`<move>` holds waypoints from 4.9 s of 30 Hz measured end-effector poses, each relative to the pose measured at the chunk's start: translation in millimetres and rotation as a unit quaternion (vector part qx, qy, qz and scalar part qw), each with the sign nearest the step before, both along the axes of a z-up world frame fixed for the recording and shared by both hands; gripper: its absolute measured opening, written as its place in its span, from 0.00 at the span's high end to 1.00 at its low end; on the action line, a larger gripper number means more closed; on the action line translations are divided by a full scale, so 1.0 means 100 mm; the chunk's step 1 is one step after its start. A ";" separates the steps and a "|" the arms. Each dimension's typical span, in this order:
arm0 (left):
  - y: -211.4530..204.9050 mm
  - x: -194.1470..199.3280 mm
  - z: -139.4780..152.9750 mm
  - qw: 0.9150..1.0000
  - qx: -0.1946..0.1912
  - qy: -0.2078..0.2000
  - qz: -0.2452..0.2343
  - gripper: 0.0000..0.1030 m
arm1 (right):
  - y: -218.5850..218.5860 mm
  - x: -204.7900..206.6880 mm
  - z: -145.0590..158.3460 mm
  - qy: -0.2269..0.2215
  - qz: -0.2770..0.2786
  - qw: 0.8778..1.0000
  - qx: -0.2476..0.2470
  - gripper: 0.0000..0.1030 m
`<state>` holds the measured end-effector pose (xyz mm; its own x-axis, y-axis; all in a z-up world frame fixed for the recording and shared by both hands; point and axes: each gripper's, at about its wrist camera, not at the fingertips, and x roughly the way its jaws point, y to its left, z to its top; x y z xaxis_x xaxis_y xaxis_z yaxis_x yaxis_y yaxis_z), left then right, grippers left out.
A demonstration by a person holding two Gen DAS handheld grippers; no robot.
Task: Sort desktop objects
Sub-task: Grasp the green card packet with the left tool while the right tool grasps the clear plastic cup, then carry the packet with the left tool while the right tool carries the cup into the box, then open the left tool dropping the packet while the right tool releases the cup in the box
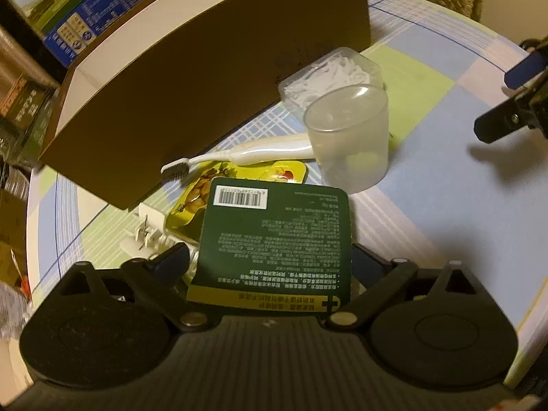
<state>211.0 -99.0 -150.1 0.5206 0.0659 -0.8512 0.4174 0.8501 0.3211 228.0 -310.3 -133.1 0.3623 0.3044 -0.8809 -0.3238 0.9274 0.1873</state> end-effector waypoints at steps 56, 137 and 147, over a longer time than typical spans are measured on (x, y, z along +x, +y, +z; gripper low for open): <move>1.03 -0.11 1.11 0.980 -0.117 -0.097 0.130 0.14 | 0.95 0.13 0.84 -0.161 0.181 0.966 0.092 0.66; 0.94 2.03 0.68 0.979 -0.125 -0.042 0.155 0.14 | 1.01 1.76 0.64 -0.145 0.124 0.981 -0.012 0.63; 0.97 1.90 0.88 0.977 -0.138 -0.054 0.156 0.09 | 0.97 1.70 0.82 -0.173 0.114 0.978 0.006 0.21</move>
<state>401.1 -2.2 -62.2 0.5998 0.0111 -0.8001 0.1013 0.9908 0.0898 398.2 -213.1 -50.6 0.5597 0.4218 -0.7133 -0.5679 0.8221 0.0405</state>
